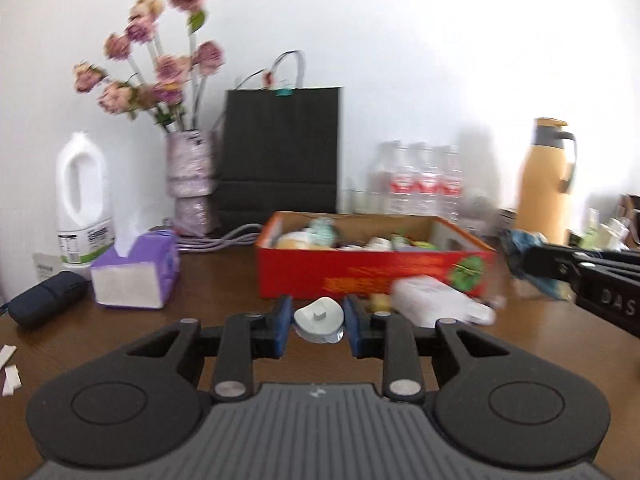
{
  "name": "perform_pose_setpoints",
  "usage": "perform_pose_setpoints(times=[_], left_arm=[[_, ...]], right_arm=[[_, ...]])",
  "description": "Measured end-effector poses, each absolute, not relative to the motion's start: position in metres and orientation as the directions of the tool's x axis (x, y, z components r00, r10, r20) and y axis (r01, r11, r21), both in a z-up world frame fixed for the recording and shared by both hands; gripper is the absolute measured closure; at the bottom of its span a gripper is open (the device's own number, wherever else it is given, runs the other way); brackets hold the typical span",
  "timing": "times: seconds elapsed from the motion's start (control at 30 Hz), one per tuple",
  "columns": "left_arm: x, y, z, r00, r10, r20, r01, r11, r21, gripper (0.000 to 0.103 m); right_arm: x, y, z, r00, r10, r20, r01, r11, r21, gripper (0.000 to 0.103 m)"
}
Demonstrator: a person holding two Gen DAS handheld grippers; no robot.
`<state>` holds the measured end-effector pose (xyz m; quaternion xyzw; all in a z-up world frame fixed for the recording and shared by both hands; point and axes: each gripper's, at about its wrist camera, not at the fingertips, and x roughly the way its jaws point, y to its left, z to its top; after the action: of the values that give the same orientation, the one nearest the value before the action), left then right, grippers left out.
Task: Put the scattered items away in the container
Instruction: 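Lift both held items high and carry them toward the box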
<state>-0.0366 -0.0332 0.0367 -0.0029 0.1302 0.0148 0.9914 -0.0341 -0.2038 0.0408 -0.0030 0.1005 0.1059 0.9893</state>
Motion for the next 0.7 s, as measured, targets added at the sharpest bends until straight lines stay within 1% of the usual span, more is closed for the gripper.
perform_pose_setpoints(times=[0.1, 0.2, 0.33, 0.53, 0.63, 0.7], left_arm=[[-0.068, -0.051, 0.036, 0.981, -0.002, -0.195, 0.006, 1.000, 0.021, 0.074], [-0.089, -0.061, 0.031, 0.983, -0.005, -0.185, 0.018, 0.998, 0.065, 0.074], [-0.109, -0.064, 0.029, 0.989, 0.000, -0.147, 0.010, 0.998, 0.066, 0.074], [-0.105, -0.056, 0.037, 0.995, 0.014, -0.098, -0.010, 0.999, 0.036, 0.074], [-0.094, -0.049, 0.049, 0.999, 0.015, -0.047, -0.015, 1.000, 0.009, 0.074], [-0.077, -0.043, 0.066, 1.000, 0.010, -0.004, -0.010, 1.000, -0.007, 0.074]], right_arm=[[-0.071, -0.214, 0.037, 0.970, 0.193, -0.150, -0.196, 0.981, -0.004, 0.098], [-0.102, -0.225, 0.034, 0.977, 0.190, -0.101, -0.187, 0.982, 0.034, 0.098], [-0.124, -0.223, 0.032, 0.983, 0.177, -0.045, -0.175, 0.984, 0.041, 0.098], [-0.119, -0.220, 0.038, 0.987, 0.162, -0.007, -0.162, 0.987, 0.020, 0.097], [-0.107, -0.224, 0.046, 0.989, 0.142, 0.031, -0.142, 0.990, 0.014, 0.097], [-0.092, -0.225, 0.056, 0.989, 0.134, 0.055, -0.134, 0.991, 0.000, 0.097]])
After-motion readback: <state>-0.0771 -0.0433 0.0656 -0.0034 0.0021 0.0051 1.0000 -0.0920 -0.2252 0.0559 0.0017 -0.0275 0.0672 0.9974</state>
